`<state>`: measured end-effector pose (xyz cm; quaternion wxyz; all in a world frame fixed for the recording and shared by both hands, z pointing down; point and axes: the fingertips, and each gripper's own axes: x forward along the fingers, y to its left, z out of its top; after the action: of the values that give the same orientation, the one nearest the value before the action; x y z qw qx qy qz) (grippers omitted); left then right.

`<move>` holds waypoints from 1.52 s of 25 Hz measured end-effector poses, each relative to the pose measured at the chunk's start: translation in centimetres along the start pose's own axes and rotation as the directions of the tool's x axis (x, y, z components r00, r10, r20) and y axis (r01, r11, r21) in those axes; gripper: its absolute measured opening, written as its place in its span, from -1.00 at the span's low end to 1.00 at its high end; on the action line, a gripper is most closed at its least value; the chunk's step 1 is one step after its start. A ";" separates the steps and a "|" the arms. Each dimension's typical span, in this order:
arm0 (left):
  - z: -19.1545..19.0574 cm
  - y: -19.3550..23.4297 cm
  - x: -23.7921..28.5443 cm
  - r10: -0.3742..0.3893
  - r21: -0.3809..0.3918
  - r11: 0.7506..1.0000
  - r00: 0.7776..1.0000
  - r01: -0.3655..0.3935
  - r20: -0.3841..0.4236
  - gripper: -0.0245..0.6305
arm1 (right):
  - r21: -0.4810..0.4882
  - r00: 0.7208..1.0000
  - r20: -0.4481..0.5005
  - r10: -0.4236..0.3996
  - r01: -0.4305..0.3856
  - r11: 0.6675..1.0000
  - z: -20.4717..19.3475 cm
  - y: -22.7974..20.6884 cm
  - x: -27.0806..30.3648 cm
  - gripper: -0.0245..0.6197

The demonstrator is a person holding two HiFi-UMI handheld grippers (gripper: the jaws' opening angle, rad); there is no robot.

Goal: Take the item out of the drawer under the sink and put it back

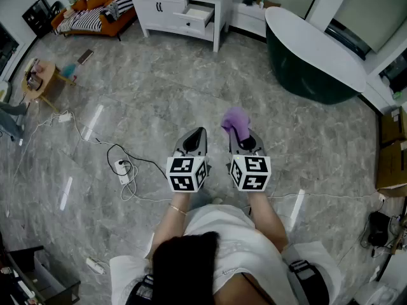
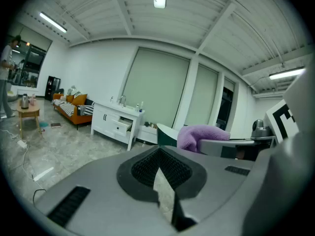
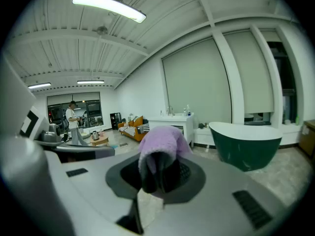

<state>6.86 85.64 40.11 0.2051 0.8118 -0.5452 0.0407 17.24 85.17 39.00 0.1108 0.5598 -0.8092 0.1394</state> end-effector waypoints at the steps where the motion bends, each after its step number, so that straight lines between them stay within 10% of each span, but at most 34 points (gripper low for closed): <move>1: 0.1 0.2 0.1 -0.001 0.001 1.000 1.000 0.001 -0.001 -0.91 | -0.007 1.000 -0.002 0.002 -0.002 1.000 0.0 0.2 0.2 -0.69; 38: 5.2 13.0 10.3 -0.097 -0.009 0.995 0.992 0.097 -0.084 -0.91 | 0.046 0.999 -0.026 0.020 -0.018 0.999 3.8 4.8 17.2 -0.69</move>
<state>-1.58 70.55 42.09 0.2316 0.8345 -0.4960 0.0636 6.68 70.34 40.70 0.1074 0.5526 -0.8096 0.1666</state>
